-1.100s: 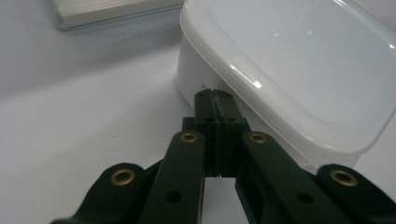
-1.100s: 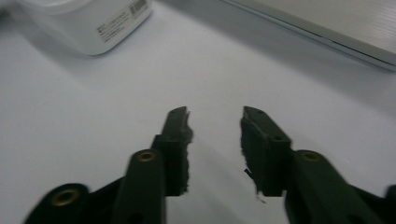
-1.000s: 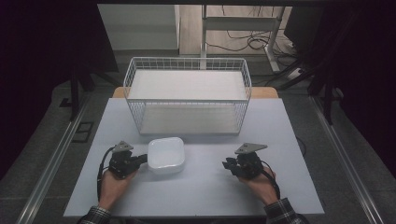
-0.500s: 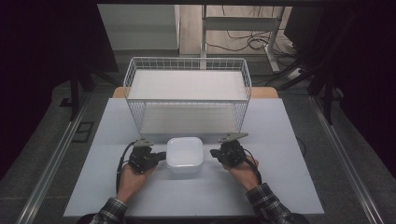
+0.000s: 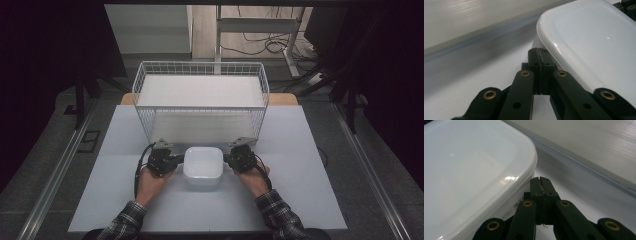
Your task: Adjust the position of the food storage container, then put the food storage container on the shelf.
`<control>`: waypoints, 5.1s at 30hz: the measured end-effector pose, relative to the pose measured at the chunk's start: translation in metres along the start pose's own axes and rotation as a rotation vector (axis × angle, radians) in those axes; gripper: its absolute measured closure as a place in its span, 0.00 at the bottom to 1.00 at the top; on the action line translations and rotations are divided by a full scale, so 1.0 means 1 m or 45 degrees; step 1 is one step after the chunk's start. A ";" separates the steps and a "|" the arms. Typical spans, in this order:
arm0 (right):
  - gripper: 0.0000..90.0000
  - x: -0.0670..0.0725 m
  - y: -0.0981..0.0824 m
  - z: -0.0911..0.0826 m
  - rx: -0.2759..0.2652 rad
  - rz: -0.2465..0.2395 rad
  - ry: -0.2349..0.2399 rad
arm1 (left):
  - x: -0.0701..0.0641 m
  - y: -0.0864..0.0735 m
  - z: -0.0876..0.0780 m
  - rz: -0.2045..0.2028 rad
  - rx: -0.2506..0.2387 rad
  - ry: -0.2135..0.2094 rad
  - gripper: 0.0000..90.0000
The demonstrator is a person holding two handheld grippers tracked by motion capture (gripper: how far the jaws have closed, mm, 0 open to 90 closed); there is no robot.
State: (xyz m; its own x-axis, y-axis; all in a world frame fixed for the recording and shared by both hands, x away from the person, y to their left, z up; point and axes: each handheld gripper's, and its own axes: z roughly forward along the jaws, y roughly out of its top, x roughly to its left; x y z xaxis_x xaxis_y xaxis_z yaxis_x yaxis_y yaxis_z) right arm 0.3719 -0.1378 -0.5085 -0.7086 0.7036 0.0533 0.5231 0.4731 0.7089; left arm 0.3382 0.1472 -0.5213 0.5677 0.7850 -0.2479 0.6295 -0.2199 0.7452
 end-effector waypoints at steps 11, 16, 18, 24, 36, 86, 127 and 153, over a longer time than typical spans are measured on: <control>0.99 0.003 -0.013 -0.016 0.012 0.012 -0.002 | -0.026 -0.006 -0.003 0.077 0.056 0.003 1.00; 0.99 0.002 -0.013 -0.022 -0.002 -0.016 -0.019 | -0.021 -0.009 -0.012 0.084 0.052 0.007 1.00; 0.99 0.001 -0.014 -0.025 -0.005 -0.014 -0.011 | -0.020 -0.011 -0.016 0.074 0.049 -0.012 0.96; 0.88 -0.005 -0.025 -0.050 -0.059 -0.009 0.018 | -0.018 -0.022 -0.037 0.091 0.041 -0.025 0.77; 0.27 -0.001 -0.050 -0.079 -0.116 -0.038 0.048 | -0.017 -0.046 -0.064 0.101 -0.045 -0.056 0.17; 0.01 0.016 -0.022 -0.064 -0.035 0.006 0.151 | -0.030 0.005 -0.031 0.169 0.016 -0.226 0.13; 0.87 0.026 -0.017 -0.069 -0.088 0.316 0.181 | -0.038 -0.012 -0.041 -0.155 -0.090 -0.198 0.87; 0.86 0.009 0.034 -0.066 -0.229 0.213 0.115 | -0.019 0.036 -0.050 -0.081 -0.150 -0.147 0.89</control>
State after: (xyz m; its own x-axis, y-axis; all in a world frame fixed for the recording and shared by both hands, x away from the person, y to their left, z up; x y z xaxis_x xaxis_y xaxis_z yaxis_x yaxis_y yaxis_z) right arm 0.3518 -0.1505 -0.4371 -0.6630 0.7101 0.2368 0.5493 0.2466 0.7984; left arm 0.3235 0.1535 -0.4585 0.5903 0.7220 -0.3610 0.6031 -0.0972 0.7917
